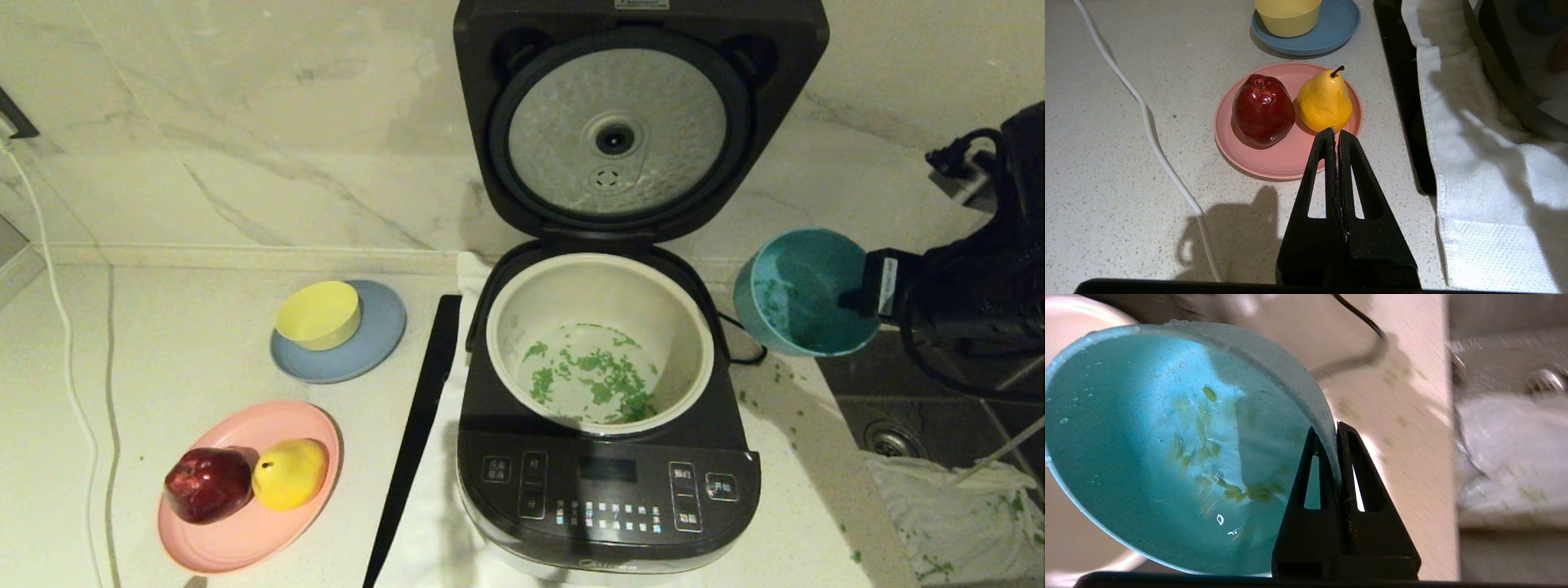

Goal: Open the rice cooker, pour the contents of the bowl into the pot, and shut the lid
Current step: Pour the water from the bowl into the rice cooker

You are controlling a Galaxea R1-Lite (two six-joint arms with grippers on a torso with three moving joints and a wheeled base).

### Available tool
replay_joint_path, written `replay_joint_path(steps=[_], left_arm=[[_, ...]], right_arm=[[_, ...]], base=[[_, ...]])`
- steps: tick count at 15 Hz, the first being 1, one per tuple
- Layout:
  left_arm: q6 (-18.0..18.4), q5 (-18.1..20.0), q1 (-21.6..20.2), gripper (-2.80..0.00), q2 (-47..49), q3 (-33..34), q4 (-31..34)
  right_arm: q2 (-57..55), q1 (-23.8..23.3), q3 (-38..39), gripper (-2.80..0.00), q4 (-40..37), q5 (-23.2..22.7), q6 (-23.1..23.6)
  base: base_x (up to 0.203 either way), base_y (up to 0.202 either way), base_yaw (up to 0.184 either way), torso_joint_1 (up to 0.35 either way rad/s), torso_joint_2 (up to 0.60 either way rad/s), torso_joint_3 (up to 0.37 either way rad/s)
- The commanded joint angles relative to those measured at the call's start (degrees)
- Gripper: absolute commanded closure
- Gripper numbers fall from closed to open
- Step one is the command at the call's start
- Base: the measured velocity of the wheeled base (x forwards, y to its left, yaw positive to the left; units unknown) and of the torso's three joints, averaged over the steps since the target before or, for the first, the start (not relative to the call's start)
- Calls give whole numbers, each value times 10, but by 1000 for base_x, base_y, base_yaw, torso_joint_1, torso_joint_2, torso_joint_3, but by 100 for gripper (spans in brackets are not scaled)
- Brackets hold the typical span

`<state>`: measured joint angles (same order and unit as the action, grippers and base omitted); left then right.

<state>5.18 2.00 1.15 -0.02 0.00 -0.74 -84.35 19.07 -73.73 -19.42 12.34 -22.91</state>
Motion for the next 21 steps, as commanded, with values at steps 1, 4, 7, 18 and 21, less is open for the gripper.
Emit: replay_joint_path(steps=[1, 4, 7, 18, 21], left_arm=[[0, 0, 0, 0, -1, 4, 0], [0, 0, 0, 0, -1, 4, 0], [0, 0, 0, 0, -1, 4, 0], [1, 0, 0, 0, -1, 4, 0], [0, 0, 0, 0, -1, 4, 0]], right_arm=[[-15, 48, -63, 0, -20, 2, -2], [-46, 111, -131, 0, -49, 10, -1], [-94, 158, -185, 0, -67, 33, -1], [-253, 203, -303, 0, 35, 131, 2], [-270, 205, -294, 0, 88, 182, 5]], base=[[0, 0, 0, 0, 0, 0], [0, 0, 0, 0, 0, 0], [0, 0, 0, 0, 0, 0], [0, 0, 0, 0, 0, 0], [0, 0, 0, 0, 0, 0]])
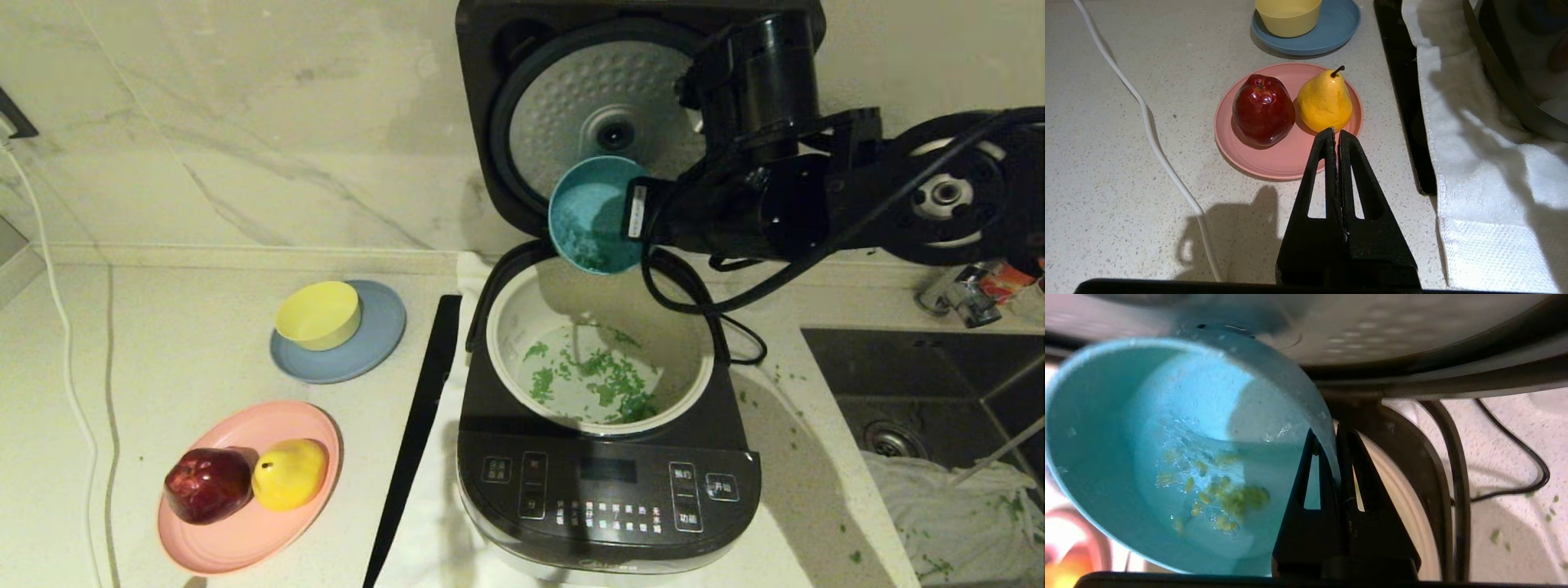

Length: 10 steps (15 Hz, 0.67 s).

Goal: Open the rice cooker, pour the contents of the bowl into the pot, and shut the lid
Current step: Pour the water from the bowl into the rice cooker

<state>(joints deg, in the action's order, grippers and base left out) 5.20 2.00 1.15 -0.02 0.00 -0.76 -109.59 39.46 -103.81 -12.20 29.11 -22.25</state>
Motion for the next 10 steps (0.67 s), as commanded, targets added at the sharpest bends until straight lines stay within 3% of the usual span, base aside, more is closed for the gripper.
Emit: replay_joint_path(steps=[1, 5, 7, 10], left_arm=[[0, 0, 0, 0, -1, 4, 0], [1, 0, 0, 0, -1, 4, 0], [0, 0, 0, 0, -1, 4, 0], [0, 0, 0, 0, -1, 4, 0]], right_arm=[[-17, 5, 17, 0, 32, 25, -2], [-10, 15, 111, 0, 171, 65, 22], [-11, 20, 171, 0, 304, 82, 73], [-34, 25, 248, 0, 550, 99, 194]], base=[[0, 0, 0, 0, 0, 0], [0, 0, 0, 0, 0, 0], [0, 0, 0, 0, 0, 0], [0, 0, 0, 0, 0, 0]])
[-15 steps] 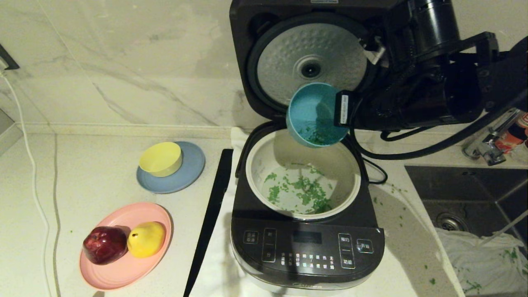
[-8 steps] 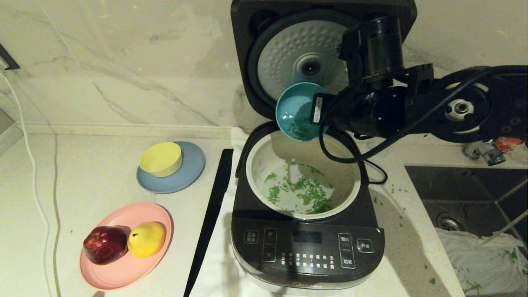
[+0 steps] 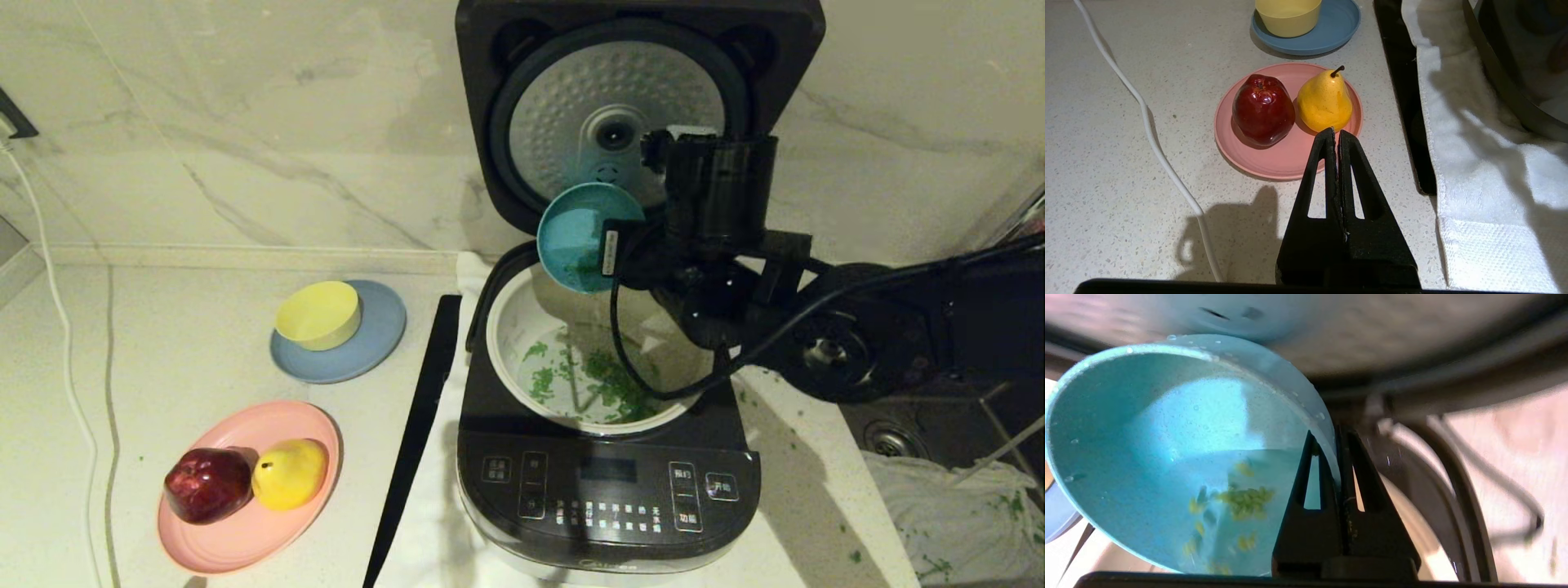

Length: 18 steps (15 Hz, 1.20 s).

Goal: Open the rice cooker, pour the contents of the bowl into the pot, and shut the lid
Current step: Pour the water from the bowl into the rice cooker

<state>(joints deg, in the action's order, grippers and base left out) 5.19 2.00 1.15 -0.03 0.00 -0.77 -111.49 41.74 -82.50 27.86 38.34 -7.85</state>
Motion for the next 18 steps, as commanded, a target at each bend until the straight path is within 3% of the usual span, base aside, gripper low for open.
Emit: replay_joint_path(steps=[1, 4, 9, 13, 18], left_arm=[[0, 0, 0, 0, -1, 4, 0], [0, 0, 0, 0, -1, 4, 0], [0, 0, 0, 0, -1, 4, 0], [0, 0, 0, 0, -1, 4, 0], [0, 0, 0, 0, -1, 4, 0]], right_arm=[[-30, 3, 52, 0, 227, 22, 94], [-73, 4, 82, 0, 400, 40, 199], [-111, 15, 108, 0, 579, 39, 294], [-109, 29, 159, 0, 598, 33, 304], [-95, 31, 167, 0, 598, 29, 304]], base=[[0, 0, 0, 0, 0, 0], [0, 0, 0, 0, 0, 0], [0, 0, 0, 0, 0, 0], [0, 0, 0, 0, 0, 0], [0, 0, 0, 0, 0, 0]])
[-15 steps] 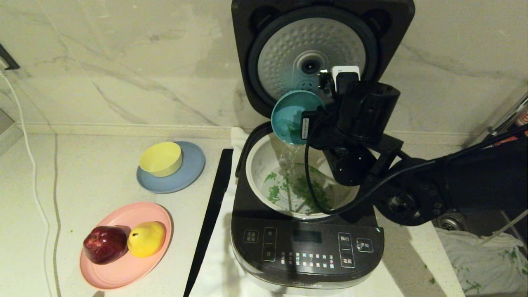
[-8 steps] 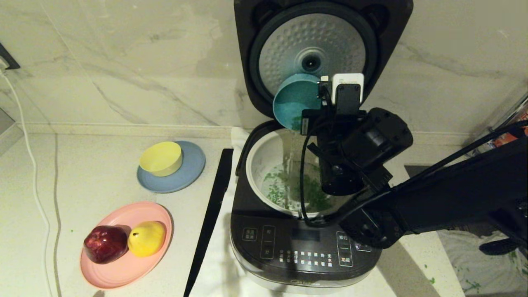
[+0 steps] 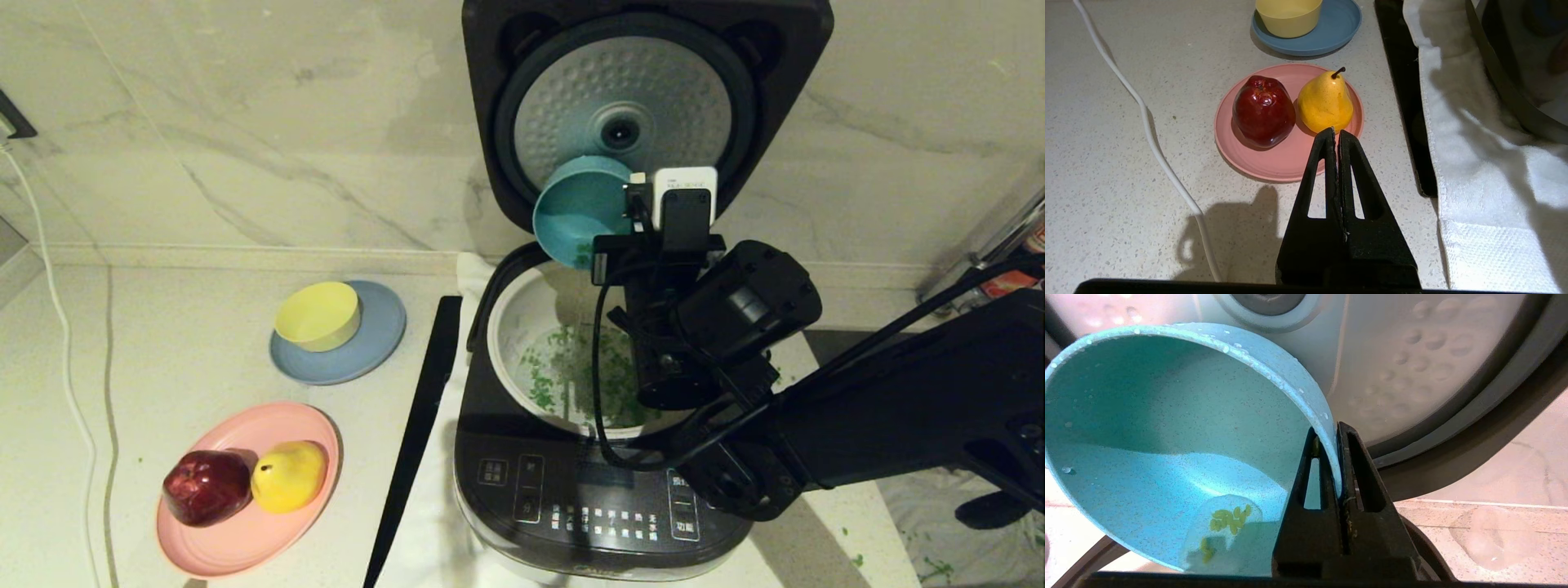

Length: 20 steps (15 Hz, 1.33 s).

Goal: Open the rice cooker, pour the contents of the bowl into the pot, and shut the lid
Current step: Pour the water from the bowl into the rice cooker

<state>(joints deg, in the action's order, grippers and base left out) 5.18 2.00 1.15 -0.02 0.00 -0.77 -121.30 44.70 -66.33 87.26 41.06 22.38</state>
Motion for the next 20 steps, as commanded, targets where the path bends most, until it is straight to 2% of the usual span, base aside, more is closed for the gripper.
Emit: replay_joint_path(steps=[1, 20], left_arm=[[1, 0, 0, 0, -1, 4, 0], [1, 0, 0, 0, -1, 4, 0]], right_arm=[[5, 2, 6, 0, 4, 2, -3], [50, 35, 9, 0, 4, -8, 9]], base=[[0, 0, 0, 0, 0, 0], [0, 0, 0, 0, 0, 0]])
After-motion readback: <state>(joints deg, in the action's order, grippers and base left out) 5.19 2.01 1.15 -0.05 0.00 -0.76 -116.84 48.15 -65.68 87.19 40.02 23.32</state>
